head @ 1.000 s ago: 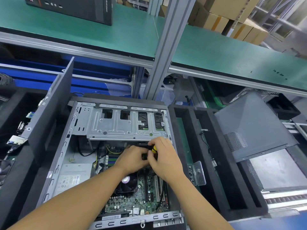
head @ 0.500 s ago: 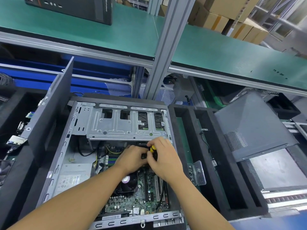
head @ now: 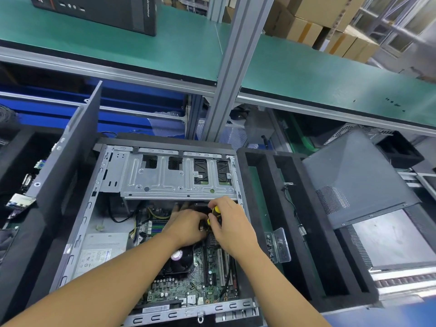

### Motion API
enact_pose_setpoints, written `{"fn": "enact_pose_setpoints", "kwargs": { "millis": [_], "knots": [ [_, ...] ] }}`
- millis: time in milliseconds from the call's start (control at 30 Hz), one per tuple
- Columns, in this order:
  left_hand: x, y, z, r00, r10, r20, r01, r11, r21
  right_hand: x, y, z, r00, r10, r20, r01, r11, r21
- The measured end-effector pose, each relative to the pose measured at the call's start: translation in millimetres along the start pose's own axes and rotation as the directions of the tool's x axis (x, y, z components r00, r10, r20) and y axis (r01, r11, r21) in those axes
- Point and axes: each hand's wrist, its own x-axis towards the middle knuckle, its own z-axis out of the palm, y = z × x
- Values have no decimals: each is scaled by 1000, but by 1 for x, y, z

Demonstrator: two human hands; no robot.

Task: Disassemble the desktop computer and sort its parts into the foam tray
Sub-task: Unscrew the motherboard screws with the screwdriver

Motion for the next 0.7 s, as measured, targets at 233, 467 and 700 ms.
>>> {"fn": "enact_pose_setpoints", "kwargs": {
  "millis": [233, 467, 700],
  "knots": [
    [3, 30, -13, 991, -110, 71, 82, 945, 317, -1, -2, -1, 1000, -25, 0, 25, 999, -32],
    [11, 30, -11, 982, -170, 79, 136, 936, 324, -1, -4, -2, 999, -42, 14, 42, 998, -37],
    [14, 36, -5, 992, -119, 48, 92, 918, 385, -1, -4, -3, 998, -58, -23, 57, 997, -60]
  ]
}}
